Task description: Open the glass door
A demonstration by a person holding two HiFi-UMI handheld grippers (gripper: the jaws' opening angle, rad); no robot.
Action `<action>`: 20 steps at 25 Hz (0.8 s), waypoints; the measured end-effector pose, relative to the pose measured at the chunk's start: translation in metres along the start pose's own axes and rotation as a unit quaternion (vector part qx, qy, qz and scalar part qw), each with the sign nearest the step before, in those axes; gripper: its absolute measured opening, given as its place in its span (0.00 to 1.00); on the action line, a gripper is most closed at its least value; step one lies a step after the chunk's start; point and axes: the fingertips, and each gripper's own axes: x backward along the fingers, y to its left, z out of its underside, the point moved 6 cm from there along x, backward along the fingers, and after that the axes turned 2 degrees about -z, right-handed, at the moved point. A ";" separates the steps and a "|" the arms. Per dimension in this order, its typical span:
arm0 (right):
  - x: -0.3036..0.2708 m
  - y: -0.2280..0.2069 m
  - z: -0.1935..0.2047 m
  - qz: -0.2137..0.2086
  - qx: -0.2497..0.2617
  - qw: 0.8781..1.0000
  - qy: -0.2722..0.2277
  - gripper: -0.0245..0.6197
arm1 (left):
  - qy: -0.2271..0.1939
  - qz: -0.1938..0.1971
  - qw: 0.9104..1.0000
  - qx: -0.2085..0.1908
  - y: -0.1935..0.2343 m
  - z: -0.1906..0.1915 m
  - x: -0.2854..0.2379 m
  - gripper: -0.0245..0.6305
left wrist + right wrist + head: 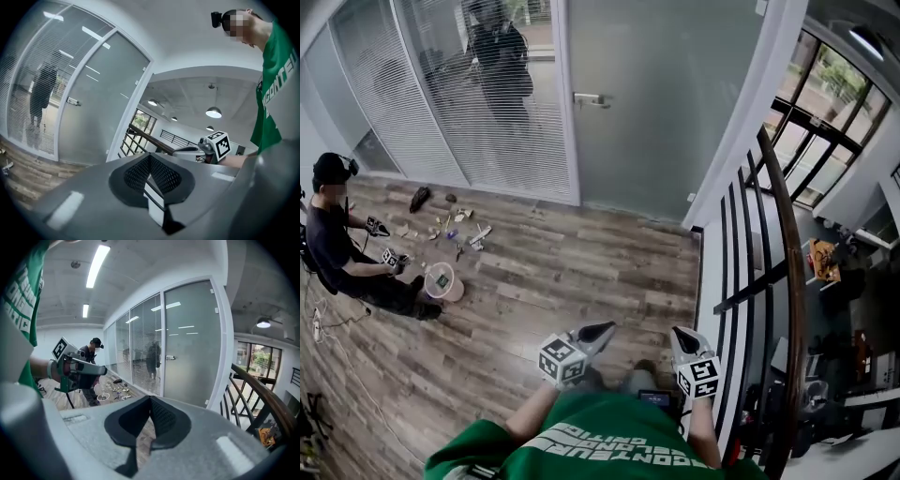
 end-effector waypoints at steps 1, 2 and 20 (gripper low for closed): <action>-0.002 -0.004 -0.002 -0.001 -0.001 1.000 -0.001 0.03 | 0.003 0.000 1.000 0.001 0.001 -0.001 -0.003 0.06; -0.004 -0.009 -0.003 -0.003 -0.002 1.000 -0.001 0.03 | 0.006 0.000 1.000 0.002 0.002 -0.003 -0.007 0.06; -0.037 -0.186 -0.023 -0.011 -0.005 1.000 -0.019 0.03 | -0.021 -0.012 1.000 -0.009 0.014 -0.051 -0.171 0.06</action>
